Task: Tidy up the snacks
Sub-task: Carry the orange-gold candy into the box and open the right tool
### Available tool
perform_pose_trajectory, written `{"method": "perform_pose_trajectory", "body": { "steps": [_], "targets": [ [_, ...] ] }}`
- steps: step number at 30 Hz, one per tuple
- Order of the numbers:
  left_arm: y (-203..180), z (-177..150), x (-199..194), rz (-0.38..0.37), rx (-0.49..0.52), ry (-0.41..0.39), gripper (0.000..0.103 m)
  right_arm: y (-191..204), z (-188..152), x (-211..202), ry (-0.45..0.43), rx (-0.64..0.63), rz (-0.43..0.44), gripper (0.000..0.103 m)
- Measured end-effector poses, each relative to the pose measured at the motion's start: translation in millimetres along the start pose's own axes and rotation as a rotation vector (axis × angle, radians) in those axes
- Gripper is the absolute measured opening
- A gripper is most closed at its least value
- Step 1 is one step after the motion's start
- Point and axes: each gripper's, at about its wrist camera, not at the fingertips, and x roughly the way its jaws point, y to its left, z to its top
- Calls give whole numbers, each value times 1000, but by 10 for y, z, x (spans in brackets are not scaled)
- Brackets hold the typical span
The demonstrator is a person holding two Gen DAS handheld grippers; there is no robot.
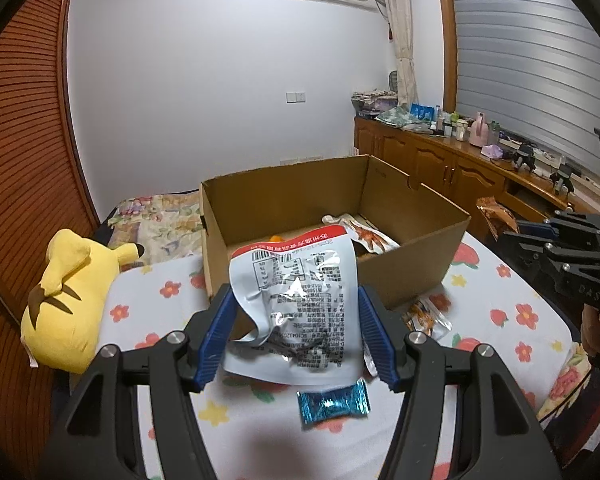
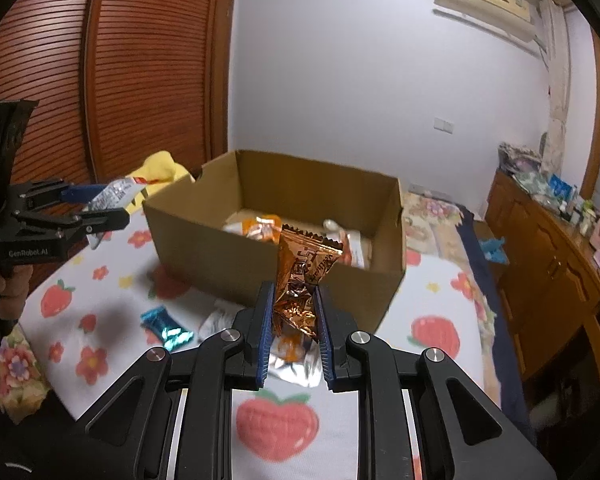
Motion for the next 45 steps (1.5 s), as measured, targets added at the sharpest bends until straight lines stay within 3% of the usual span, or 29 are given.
{"method": "perform_pose_trajectory", "body": {
  "steps": [13,26,29,31,45],
  "targets": [
    [124,320,476,-2,-2,11,61,-232,360,605,-12,-9,36,18],
    [154,412,773,-31,10,3,61,-322,359,904,5,-17,41,19],
    [169,434,821,-31,9,7,61,-332,366,982,16,-9,49,25],
    [164,443,848,-28,9,9,61,-348,366,1014,21,-3,47,35],
    [48,472,1054,-20,30,48,64,-484,324,1006,25,31,64,39]
  ]
}}
